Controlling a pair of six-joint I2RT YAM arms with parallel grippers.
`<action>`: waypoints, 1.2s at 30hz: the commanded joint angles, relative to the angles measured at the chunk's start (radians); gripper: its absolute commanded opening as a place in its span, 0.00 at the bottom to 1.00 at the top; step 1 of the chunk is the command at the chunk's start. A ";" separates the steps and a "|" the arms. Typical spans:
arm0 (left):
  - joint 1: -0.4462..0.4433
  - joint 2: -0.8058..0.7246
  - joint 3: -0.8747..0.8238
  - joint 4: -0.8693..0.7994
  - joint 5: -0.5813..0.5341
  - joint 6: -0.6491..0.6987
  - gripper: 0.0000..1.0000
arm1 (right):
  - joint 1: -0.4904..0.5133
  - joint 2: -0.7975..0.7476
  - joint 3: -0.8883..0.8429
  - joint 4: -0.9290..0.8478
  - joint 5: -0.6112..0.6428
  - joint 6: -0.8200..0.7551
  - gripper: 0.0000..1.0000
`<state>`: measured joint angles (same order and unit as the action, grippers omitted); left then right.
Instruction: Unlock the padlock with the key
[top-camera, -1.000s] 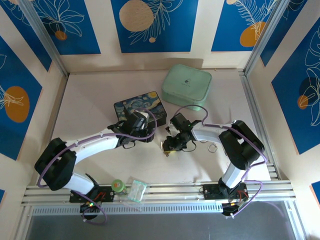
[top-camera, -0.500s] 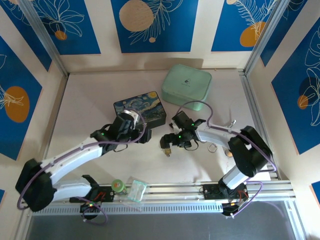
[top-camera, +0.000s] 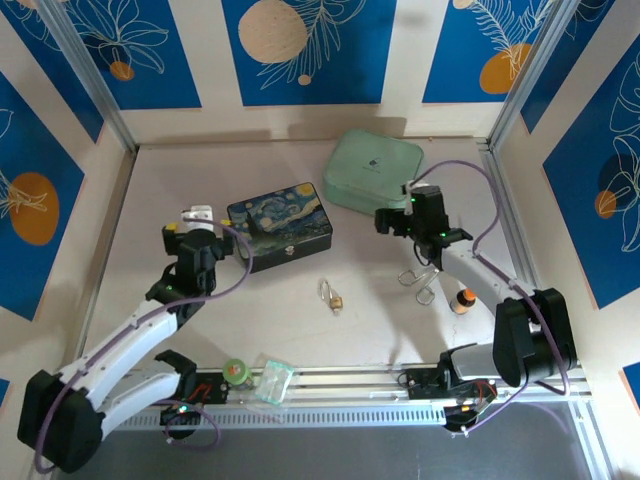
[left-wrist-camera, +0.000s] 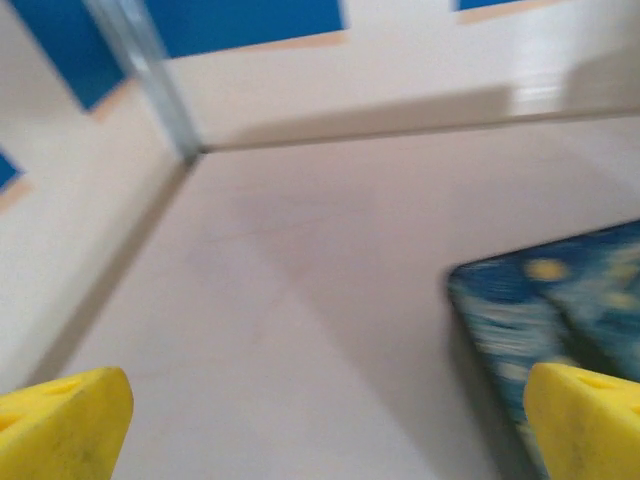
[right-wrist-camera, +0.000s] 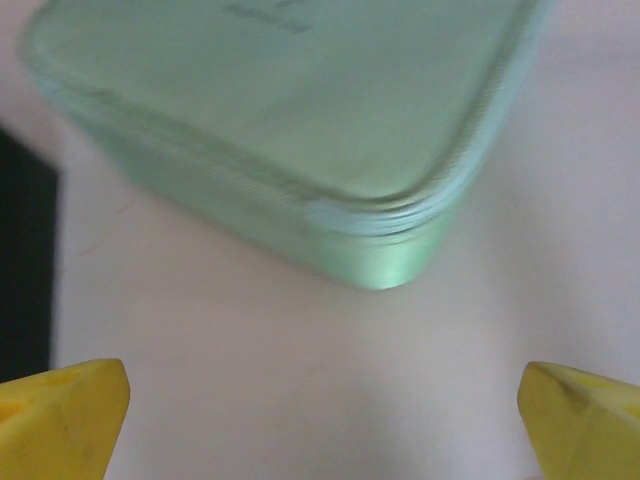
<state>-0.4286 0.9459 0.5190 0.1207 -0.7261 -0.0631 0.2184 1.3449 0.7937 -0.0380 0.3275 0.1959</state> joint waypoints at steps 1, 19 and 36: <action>0.090 0.046 -0.062 0.189 -0.055 0.119 1.00 | -0.113 0.008 -0.086 0.184 -0.036 -0.046 1.00; 0.448 0.449 -0.249 0.812 0.450 -0.098 1.00 | -0.218 0.177 -0.390 0.882 -0.179 -0.071 1.00; 0.402 0.602 -0.177 0.849 0.665 0.051 1.00 | -0.196 0.178 -0.387 0.872 -0.136 -0.085 0.99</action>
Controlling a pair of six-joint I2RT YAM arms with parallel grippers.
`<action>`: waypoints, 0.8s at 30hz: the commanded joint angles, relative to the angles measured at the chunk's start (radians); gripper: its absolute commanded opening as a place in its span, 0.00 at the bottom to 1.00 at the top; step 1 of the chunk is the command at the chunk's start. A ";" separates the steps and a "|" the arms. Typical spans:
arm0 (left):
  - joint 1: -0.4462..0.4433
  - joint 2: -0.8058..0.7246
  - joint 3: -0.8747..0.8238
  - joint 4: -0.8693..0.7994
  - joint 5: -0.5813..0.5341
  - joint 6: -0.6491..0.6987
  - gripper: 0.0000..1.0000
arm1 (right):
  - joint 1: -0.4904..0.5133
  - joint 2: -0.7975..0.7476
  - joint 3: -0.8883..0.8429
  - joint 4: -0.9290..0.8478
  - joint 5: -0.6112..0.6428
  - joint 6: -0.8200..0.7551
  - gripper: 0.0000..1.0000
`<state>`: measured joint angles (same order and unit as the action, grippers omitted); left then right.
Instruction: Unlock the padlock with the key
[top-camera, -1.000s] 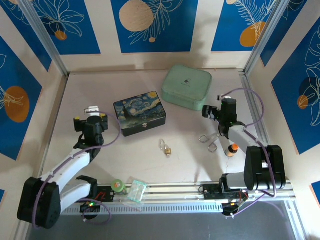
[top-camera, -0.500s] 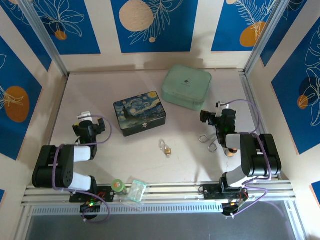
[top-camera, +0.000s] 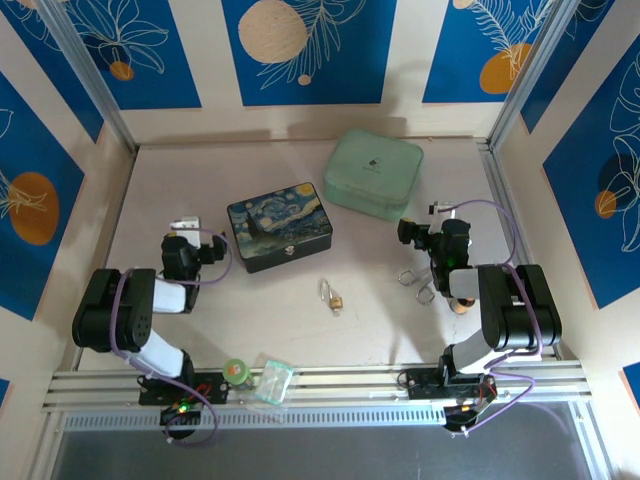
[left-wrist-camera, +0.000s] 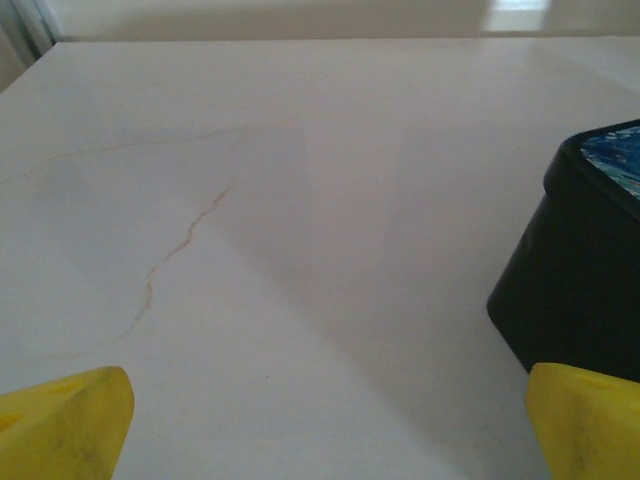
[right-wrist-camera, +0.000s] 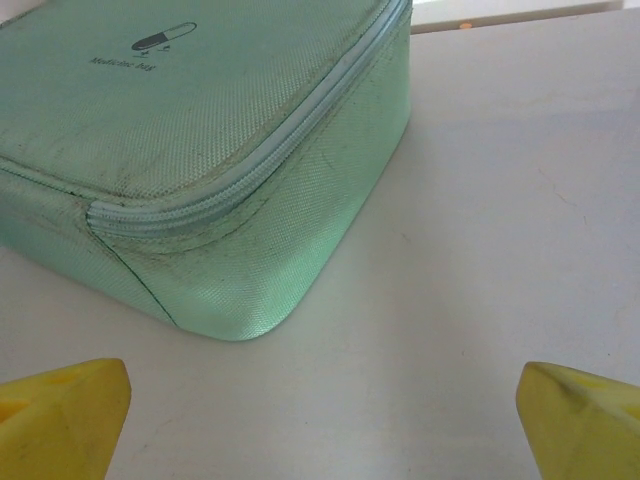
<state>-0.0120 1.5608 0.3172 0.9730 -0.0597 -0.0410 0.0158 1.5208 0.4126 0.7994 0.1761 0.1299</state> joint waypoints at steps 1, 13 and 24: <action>-0.016 0.002 0.022 0.032 -0.015 0.029 1.00 | 0.007 0.001 -0.006 0.035 0.017 -0.019 0.99; -0.073 0.005 0.033 0.017 -0.163 0.053 1.00 | 0.003 0.001 -0.006 0.032 0.008 -0.018 0.99; -0.072 0.004 0.032 0.019 -0.160 0.053 1.00 | 0.001 -0.002 -0.003 0.026 -0.012 -0.021 0.99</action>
